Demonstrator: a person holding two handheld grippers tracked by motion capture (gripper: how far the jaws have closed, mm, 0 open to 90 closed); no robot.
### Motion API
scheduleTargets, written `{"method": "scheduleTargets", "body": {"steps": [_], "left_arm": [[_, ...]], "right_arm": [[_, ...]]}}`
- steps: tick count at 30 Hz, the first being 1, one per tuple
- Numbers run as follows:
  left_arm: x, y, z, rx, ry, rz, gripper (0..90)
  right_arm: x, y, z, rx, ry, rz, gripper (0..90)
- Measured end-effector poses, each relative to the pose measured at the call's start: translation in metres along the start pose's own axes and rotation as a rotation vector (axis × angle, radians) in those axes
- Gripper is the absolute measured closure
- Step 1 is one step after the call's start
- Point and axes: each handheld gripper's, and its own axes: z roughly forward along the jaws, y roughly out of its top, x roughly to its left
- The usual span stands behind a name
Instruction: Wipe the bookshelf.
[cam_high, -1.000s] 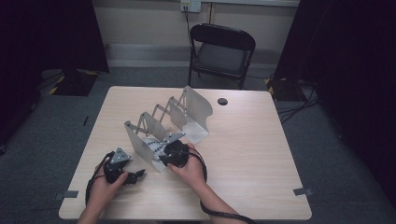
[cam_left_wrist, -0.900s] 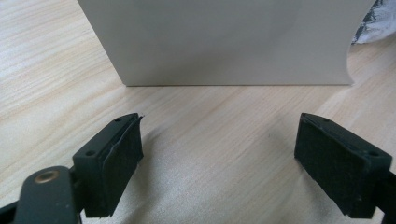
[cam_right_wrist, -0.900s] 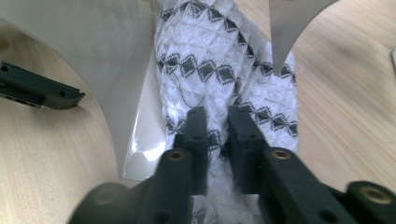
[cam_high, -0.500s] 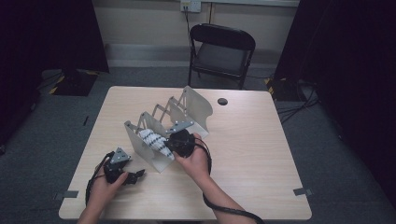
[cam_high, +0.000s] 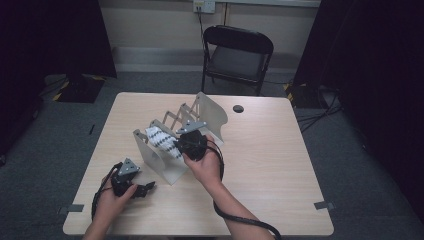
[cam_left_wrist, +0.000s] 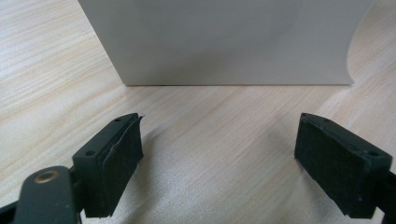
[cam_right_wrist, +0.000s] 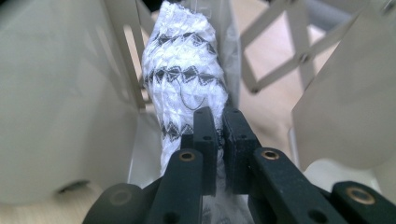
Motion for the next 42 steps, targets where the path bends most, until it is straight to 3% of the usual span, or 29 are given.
{"method": "scheduleTargets", "body": {"steps": [10, 19, 25, 30, 34, 37, 42], "left_arm": [[0.0, 0.0, 0.0, 0.0, 0.0, 0.0, 14.8], [0.0, 0.0, 0.0, 0.0, 0.0, 0.0, 14.7], [0.0, 0.0, 0.0, 0.0, 0.0, 0.0, 14.7], [0.0, 0.0, 0.0, 0.0, 0.001, 0.001, 14.7], [0.0, 0.0, 0.0, 0.0, 0.001, 0.0, 14.7], [0.0, 0.0, 0.0, 0.001, 0.0, 0.0, 14.7], [0.0, 0.0, 0.0, 0.001, 0.0, 0.0, 14.7]], "right_arm": [[0.001, -0.041, 0.03, 0.086, 0.006, 0.024, 85.3], [-0.001, -0.065, 0.034, 0.125, 0.041, 0.039, 85.3], [0.0, -0.045, 0.011, 0.077, 0.051, 0.033, 85.3], [-0.005, -0.009, -0.021, -0.015, 0.044, 0.041, 85.4], [-0.008, 0.018, -0.037, -0.064, 0.011, 0.029, 85.4], [-0.007, 0.023, -0.032, -0.048, -0.011, -0.002, 85.4], [-0.001, 0.001, -0.009, -0.003, 0.016, 0.009, 85.4]]}}
